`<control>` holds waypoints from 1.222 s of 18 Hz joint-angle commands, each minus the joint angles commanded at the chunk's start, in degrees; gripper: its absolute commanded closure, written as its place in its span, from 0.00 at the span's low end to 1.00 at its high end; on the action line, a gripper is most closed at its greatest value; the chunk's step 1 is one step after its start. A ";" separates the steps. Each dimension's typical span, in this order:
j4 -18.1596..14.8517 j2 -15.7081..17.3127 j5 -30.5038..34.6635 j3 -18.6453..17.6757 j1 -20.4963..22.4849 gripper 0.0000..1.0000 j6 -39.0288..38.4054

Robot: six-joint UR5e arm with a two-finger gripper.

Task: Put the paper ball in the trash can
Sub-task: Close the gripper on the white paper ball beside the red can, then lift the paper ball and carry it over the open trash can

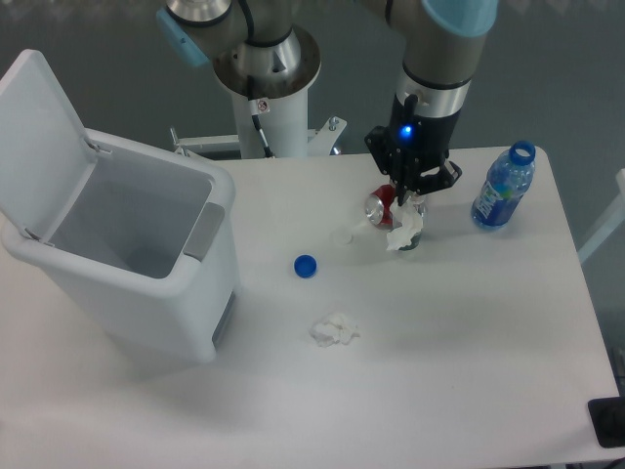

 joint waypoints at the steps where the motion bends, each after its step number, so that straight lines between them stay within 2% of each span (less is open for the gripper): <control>1: 0.26 0.17 -0.09 -0.61 0.00 1.00 0.00; 9: 0.18 0.44 -1.58 -0.35 0.09 1.00 -0.88; 13: -0.09 0.79 -2.99 -0.26 0.09 1.00 -3.77; 18: 0.44 1.84 -6.24 0.44 -1.23 1.00 -14.21; 22: 0.44 5.79 -7.38 0.88 -2.28 1.00 -21.25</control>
